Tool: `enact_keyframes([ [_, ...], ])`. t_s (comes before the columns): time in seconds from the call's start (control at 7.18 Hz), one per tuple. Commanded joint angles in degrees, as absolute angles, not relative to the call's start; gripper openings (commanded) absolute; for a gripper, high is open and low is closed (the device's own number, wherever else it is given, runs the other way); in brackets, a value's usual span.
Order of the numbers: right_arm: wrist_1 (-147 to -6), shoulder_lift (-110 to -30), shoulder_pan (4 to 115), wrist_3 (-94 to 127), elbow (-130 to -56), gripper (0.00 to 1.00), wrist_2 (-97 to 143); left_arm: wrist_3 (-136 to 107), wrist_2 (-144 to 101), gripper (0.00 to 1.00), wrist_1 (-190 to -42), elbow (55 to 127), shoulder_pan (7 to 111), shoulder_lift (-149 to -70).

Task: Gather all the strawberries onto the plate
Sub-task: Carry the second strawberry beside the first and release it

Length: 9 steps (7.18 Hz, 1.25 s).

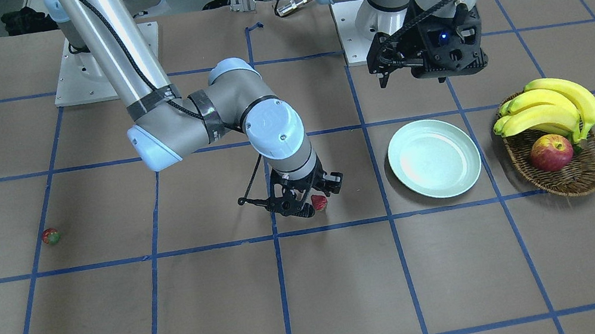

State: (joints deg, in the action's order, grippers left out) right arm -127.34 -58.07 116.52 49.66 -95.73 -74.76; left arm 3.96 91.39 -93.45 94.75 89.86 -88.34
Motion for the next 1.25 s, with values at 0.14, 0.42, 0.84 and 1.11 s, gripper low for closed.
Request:
enact_keyframes([
  [0.14, -126.22, -59.93, 116.46, 49.48, -95.1, 0.92, -75.32, 3.96, 91.41, 1.0, -92.99, 94.75, 89.91, -88.33],
  [0.42, -117.39, -64.66, 114.27, 43.82, -95.18, 0.92, -80.49, 3.96, 91.49, 1.0, -92.99, 94.4, 89.91, -88.33],
  [0.84, -108.2, -72.83, 98.67, 16.89, -100.86, 0.98, -87.33, 3.96, 91.49, 1.0, -92.55, 94.66, 89.91, -88.33],
  [1.11, -109.42, -76.89, 85.41, -2.48, -108.69, 0.98, -88.5, 3.96, 91.58, 1.0, -92.55, 94.75, 89.91, -88.33],
])
